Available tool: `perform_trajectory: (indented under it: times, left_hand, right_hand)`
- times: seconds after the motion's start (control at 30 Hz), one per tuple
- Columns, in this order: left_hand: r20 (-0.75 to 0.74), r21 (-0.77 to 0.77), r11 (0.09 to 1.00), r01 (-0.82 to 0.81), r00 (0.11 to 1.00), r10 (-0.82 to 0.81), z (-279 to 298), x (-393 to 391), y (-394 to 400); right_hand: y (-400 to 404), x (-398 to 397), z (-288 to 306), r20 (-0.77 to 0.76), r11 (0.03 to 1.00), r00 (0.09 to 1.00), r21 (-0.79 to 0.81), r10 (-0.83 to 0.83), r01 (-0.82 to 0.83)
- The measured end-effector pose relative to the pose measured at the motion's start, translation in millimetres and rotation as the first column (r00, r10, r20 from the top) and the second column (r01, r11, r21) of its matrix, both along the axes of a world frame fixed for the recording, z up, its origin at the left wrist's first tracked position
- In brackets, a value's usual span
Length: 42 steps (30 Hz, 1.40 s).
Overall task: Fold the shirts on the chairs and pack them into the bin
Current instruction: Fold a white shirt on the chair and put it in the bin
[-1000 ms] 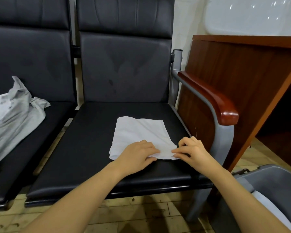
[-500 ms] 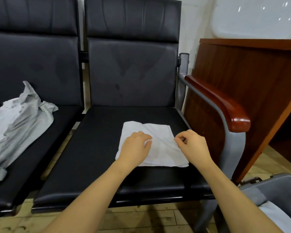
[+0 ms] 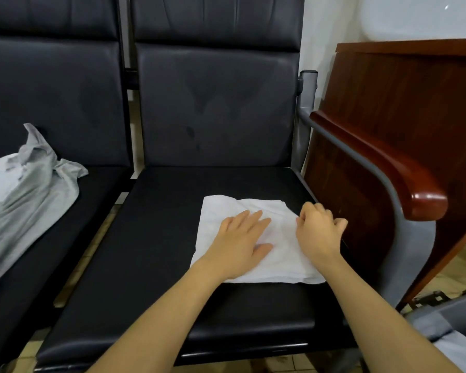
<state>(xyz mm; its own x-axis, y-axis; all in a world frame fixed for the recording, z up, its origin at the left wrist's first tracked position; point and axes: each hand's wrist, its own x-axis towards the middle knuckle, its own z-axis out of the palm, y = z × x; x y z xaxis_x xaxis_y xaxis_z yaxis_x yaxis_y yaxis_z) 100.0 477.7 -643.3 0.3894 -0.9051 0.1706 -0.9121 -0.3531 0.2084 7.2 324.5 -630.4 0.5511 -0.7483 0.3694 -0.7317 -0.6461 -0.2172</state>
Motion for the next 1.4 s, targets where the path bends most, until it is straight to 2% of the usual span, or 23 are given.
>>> perform_trajectory:
  times: [0.07, 0.1, 0.2, 0.33, 0.43, 0.57, 0.67, 0.77, 0.9, 0.93, 1.03, 1.17, 1.4]
  left_hand:
    - [-0.050, 0.198, 0.980, -0.005, 0.999, 0.016, -2, 1, 0]
    - [-0.059, 0.249, 0.968, -0.007, 0.998, 0.022, -1, 2, -1]
    - [-0.067, 0.295, 0.956, 0.000, 0.998, 0.021, 0, 2, -3]
    - [-0.127, 0.234, 0.972, -0.008, 0.991, 0.038, 4, 1, 0]
    - [-0.154, 0.099, 0.984, -0.145, 0.975, 0.160, 7, 4, 4]
    - [-0.014, 0.022, 0.874, -0.485, 0.874, 0.485, 8, 19, 13]
    - [0.010, 0.044, 0.822, -0.568, 0.823, 0.568, 7, 28, 23]
    - [0.012, 0.036, 0.844, -0.535, 0.845, 0.535, 4, 29, 26]
    - [-0.347, -0.066, 0.886, -0.459, 0.843, 0.410, 6, 29, 32]
    - [-0.392, -0.105, 0.897, -0.429, 0.847, 0.360, 8, 27, 36]
    - [-0.399, -0.200, 0.903, -0.380, 0.874, 0.279, 16, 18, 48]
    - [-0.371, -0.303, 0.879, -0.368, 0.895, 0.247, 31, 7, 62]
    - [-0.322, -0.499, 0.803, -0.327, 0.930, 0.179, 61, -19, 76]
  right_hand:
    - [-3, 0, 0, -0.007, 0.999, 1.000, 0.020, -0.027, 0.027]
    - [-3, 2, 0, -0.023, 0.999, 1.000, 0.031, -0.019, 0.020]
    - [1, 7, -3, -0.082, 1.000, 0.997, 0.021, 0.004, -0.002]
    - [7, 13, 3, -0.039, 0.994, 0.994, -0.047, 0.101, -0.103]
    - [16, 18, 8, -0.071, 0.977, 0.976, -0.041, 0.208, -0.211]
    - [13, 14, 4, -0.205, 0.986, 0.972, 0.141, 0.112, -0.084]
    - [7, 8, 2, -0.226, 0.948, 0.966, 0.315, 0.123, -0.047]
    - [8, 8, 3, -0.215, 0.937, 0.964, 0.342, 0.158, -0.077]
    - [15, 5, 7, -0.179, 0.880, 0.956, 0.456, 0.233, -0.130]
    - [17, 2, 8, -0.166, 0.867, 0.949, 0.470, 0.268, -0.163]
    - [28, -10, 10, -0.106, 0.864, 0.939, 0.435, 0.327, -0.251]
    - [47, -23, 22, 0.138, 0.831, 0.923, 0.403, 0.359, -0.383]
    - [74, -63, 55, 0.294, 0.865, 0.852, 0.131, 0.432, -0.484]
